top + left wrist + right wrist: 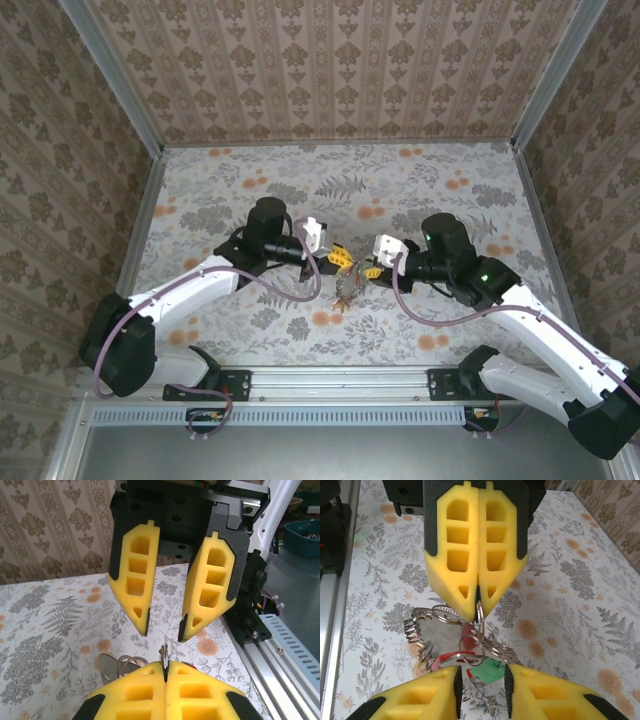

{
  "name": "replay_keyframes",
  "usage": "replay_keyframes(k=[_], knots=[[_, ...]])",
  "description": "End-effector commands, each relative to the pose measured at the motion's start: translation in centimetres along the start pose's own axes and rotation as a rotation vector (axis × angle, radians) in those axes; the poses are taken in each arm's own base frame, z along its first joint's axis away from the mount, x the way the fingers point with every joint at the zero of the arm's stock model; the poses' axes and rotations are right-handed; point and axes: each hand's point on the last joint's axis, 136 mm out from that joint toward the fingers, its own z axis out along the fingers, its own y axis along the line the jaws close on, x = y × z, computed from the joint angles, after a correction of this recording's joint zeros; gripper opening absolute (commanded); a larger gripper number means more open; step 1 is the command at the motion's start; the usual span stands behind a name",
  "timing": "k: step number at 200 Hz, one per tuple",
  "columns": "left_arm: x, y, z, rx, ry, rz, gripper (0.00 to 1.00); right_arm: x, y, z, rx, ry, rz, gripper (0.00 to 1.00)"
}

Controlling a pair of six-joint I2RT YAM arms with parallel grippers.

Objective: Put the keys on the keyring

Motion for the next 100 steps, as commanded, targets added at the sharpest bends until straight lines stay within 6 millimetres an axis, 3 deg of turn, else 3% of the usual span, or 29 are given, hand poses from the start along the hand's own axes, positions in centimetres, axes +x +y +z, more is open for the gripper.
replay_keyframes(k=[1,66,100], knots=[[-2.4,-0.5,-0.6,0.021,-0.068,0.069,0.00,-1.0,0.3,0.2,-0.035,-0.056,0.020,0.27],[-2.4,-0.4,-0.5,0.009,-0.091,0.060,0.00,-1.4,-0.3,2.1,-0.071,-0.085,0.061,0.13],[-2.5,-0.2,-0.2,-0.008,-0.106,0.066,0.00,-1.1,-0.5,3.2,-0.073,-0.109,0.085,0.13]])
